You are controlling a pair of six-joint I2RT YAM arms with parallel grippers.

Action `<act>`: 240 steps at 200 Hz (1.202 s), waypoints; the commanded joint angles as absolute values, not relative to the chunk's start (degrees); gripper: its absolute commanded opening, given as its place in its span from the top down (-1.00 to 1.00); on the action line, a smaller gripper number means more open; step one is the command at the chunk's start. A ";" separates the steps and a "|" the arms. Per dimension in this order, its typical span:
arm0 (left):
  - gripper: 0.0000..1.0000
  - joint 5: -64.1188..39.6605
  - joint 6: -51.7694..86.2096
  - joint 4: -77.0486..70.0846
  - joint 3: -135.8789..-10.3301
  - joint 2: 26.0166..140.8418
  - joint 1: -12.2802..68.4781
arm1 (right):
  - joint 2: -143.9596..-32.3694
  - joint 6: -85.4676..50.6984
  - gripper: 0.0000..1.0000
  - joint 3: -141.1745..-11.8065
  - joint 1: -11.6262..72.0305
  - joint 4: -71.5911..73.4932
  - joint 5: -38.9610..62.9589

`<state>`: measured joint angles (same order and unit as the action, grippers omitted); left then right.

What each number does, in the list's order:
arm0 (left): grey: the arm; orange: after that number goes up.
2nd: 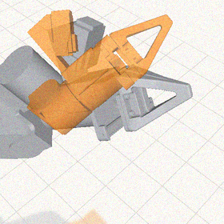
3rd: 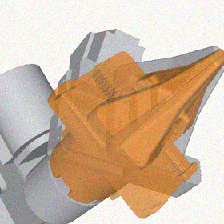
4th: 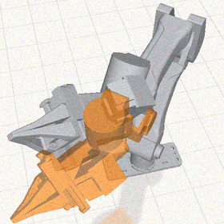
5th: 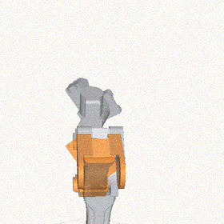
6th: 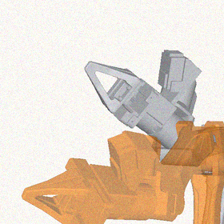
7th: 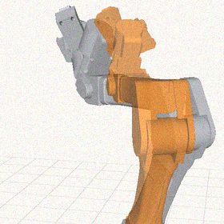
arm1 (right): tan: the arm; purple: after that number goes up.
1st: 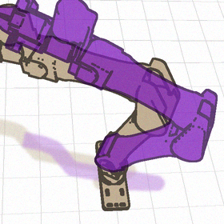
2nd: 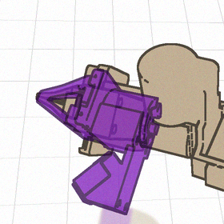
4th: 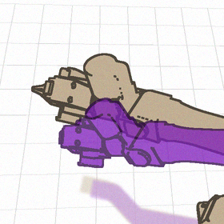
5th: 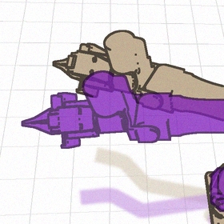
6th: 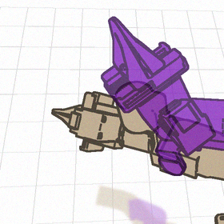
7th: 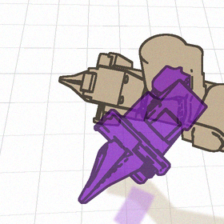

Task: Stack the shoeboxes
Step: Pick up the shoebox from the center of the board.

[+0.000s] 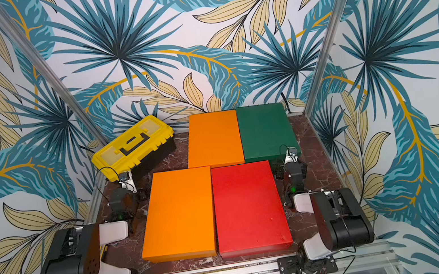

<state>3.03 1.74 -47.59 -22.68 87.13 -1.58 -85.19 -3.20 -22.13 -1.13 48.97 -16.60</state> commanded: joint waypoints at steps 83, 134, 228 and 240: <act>-0.99 1.32 1.32 -48.34 -23.29 87.65 -1.53 | -84.72 -3.52 -0.99 -22.32 -0.97 48.12 -16.26; -0.99 1.32 1.32 -48.39 -23.29 87.63 -1.51 | -84.65 -3.52 -0.99 -22.32 -0.97 48.16 -16.26; -0.99 6.90 2.10 -39.97 -22.76 68.05 4.16 | -68.00 -8.89 -0.99 -31.28 1.28 16.92 -23.83; -0.99 6.26 5.68 -37.03 -23.67 64.66 4.53 | -64.83 -10.53 -0.99 -32.11 2.57 12.16 -25.39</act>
